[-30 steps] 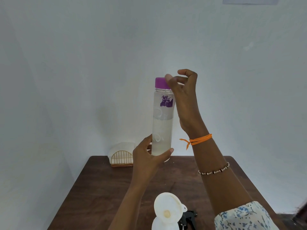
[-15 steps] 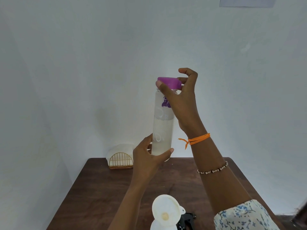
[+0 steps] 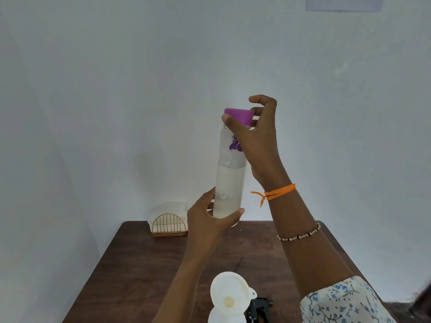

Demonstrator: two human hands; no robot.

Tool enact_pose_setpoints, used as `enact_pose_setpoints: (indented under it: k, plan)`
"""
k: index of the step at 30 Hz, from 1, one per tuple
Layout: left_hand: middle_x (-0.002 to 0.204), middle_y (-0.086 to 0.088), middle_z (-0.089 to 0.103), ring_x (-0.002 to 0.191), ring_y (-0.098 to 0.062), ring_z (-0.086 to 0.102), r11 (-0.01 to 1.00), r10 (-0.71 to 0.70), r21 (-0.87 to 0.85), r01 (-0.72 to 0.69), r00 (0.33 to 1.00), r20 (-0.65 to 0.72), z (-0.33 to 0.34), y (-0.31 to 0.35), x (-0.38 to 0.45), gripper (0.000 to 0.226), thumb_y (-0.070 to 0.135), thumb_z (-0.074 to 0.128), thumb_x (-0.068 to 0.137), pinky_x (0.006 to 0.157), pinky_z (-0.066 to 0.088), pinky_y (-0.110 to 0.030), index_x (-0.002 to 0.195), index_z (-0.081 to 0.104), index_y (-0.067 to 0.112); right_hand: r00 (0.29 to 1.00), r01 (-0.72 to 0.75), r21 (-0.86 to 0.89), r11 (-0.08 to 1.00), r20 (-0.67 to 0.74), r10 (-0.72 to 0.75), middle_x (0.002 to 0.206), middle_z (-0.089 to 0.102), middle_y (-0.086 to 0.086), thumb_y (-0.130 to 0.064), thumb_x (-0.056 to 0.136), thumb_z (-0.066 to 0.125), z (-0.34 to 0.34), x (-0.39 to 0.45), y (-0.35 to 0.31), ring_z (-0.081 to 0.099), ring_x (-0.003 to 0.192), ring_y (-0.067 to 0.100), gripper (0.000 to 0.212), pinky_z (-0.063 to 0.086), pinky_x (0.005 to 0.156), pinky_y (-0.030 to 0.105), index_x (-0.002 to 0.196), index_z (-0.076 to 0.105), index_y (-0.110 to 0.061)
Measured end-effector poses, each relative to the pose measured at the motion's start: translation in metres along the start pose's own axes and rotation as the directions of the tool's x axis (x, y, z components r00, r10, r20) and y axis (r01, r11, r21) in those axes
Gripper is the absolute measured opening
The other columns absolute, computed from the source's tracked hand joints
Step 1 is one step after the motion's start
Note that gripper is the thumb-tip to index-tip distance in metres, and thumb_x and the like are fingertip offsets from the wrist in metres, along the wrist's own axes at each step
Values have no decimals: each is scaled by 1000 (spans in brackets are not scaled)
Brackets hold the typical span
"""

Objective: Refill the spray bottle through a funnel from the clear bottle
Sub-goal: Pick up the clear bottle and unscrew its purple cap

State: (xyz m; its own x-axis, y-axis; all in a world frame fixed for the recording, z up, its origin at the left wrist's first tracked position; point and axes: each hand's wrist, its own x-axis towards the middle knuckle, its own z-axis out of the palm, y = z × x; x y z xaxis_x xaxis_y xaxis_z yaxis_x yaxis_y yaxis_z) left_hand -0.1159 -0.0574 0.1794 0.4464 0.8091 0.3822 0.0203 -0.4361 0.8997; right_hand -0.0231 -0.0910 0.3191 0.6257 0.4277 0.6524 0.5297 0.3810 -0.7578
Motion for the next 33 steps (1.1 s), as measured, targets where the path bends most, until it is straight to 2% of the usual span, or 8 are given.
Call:
enact_pose_setpoints:
  k: [6,12,18,20,23,26,29,33]
  plan:
    - [107,17,56,86,-2,56,1000,-2,-12,2,1000,-3,3,-1,-1,57,37,82,63,67,47,-6,111,51,37,991,-72,115,991,123,58,99,56,0,-8,93,46,-10,-1,-3,58,85,9,30,48,63,10,118,35,-20]
    - [107,17,55,86,-2,56,1000,-7,-18,7,1000,-9,5,-1,-2,58,36,83,63,62,44,-3,112,52,37,997,-26,-34,999,69,28,120,44,6,-25,77,73,-7,1,-1,52,103,18,58,52,69,14,121,34,-23]
    - [108,17,55,87,-3,56,999,-23,-24,23,1000,-11,6,-1,-2,59,36,82,64,64,44,-3,116,54,33,986,-113,97,989,133,99,105,58,4,-20,85,52,-12,1,-3,58,84,10,39,48,61,13,120,35,-21]
    - [108,16,55,88,-5,56,999,-30,-30,29,1000,-11,7,-2,-2,59,35,82,64,65,44,-4,116,53,33,986,-117,97,988,127,104,111,58,4,-17,90,52,-12,2,-4,59,91,15,37,50,66,16,123,36,-19]
    - [109,16,54,92,-7,55,999,-41,-30,41,999,-10,9,-2,-2,59,36,82,64,68,43,-5,113,50,37,991,-76,-23,997,106,78,122,49,6,-27,82,68,-10,4,-2,54,105,19,56,52,75,21,127,36,-20]
    - [109,17,52,93,-7,54,999,-48,-21,48,999,-13,9,-2,-2,60,35,82,64,68,42,-5,115,51,35,991,-71,-92,993,106,81,122,47,3,-28,76,74,-11,4,-1,51,105,17,67,51,73,18,129,35,-22]
    - [110,16,53,92,-6,54,998,-53,-20,53,998,-14,9,-3,-3,62,35,82,64,67,42,-4,118,52,33,984,-102,-40,994,145,107,117,52,3,-18,84,65,-15,4,-3,55,99,17,54,51,70,17,129,36,-21]
    - [113,14,55,93,-7,55,999,-44,-12,44,999,-14,8,-4,-4,63,34,82,64,66,43,-4,121,54,29,976,-136,16,991,177,131,131,48,7,-14,91,50,-13,2,-3,53,109,23,40,49,77,22,128,36,-18]
